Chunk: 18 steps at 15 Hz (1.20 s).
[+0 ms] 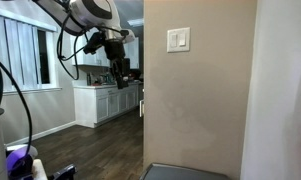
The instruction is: Switch on the light
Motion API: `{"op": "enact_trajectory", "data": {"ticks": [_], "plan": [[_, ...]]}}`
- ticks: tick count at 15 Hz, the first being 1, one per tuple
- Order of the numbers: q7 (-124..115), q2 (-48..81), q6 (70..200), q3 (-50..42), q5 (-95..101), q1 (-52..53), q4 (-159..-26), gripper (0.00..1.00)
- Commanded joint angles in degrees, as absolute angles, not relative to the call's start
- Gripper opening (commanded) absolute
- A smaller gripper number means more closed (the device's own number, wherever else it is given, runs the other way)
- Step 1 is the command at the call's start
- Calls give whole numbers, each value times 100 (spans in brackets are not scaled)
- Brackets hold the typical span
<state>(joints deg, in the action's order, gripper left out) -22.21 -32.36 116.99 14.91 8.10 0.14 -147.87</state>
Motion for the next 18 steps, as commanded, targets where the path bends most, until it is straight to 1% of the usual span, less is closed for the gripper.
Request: {"op": "enact_trajectory", "data": {"ticks": [1,3,5,10,15,18], "plan": [[-2727,-2851,12303,1536,1330,-248,-14395,15],[-2895,-2662,12677,1502,1498,-349,-14197,1],[-3090,-2532,13147,1492,1593,-437,-14046,0],[-3858,-2522,14342,1662,2039,-752,-13956,0],[-4753,-2595,15223,1941,2717,-1156,-13846,0],[-5204,-2530,15432,2176,3141,-1462,-13612,0]]}}
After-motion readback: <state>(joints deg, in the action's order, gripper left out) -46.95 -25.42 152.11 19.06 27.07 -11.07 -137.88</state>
